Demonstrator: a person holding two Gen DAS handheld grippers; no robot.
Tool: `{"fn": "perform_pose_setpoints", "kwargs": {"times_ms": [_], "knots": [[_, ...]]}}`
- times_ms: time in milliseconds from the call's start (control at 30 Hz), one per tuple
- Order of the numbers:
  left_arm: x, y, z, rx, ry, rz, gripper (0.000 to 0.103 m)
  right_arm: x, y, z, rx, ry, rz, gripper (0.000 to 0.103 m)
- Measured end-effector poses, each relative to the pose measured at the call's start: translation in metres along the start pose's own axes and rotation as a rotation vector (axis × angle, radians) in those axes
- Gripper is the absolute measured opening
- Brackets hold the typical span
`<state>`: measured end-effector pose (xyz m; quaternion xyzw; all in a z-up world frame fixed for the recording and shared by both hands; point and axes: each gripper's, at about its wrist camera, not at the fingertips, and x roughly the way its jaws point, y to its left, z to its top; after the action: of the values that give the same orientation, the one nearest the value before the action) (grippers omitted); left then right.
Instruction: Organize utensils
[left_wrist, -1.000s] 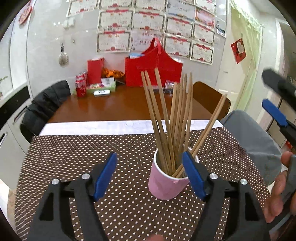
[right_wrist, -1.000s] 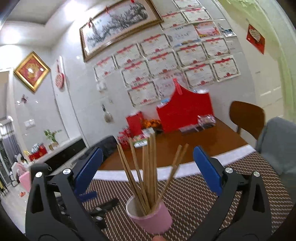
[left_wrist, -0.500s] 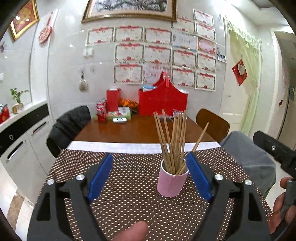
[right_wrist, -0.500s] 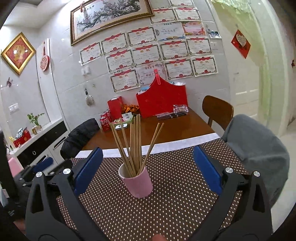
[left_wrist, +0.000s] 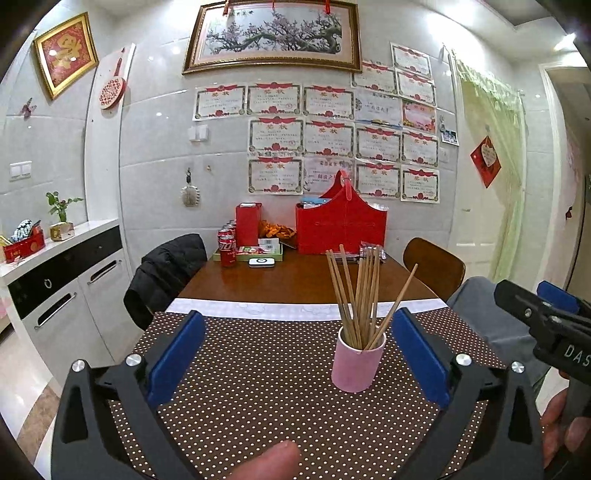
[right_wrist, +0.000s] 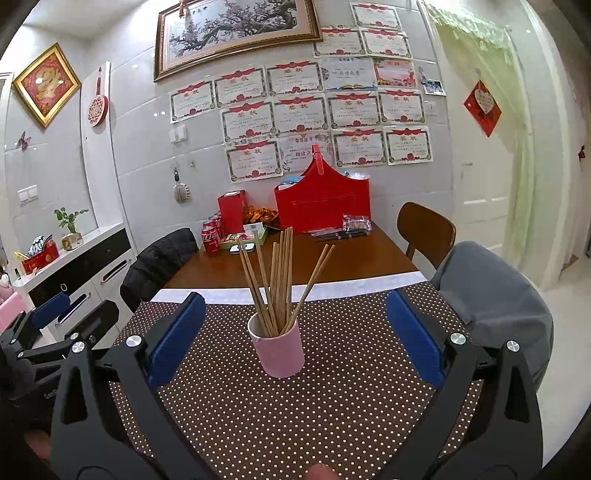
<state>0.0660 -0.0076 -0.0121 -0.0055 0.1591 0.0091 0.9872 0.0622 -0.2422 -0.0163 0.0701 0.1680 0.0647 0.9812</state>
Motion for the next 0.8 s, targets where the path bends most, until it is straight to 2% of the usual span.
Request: {"fn": "perform_pose_setpoints", "kwargs": {"times_ms": [800], "knots": [[-0.013,0.011,0.002,-0.008,-0.036,0.007,0.099,-0.003,0.009,-0.004,-0.024,0.014,-0.029,0.097]]}}
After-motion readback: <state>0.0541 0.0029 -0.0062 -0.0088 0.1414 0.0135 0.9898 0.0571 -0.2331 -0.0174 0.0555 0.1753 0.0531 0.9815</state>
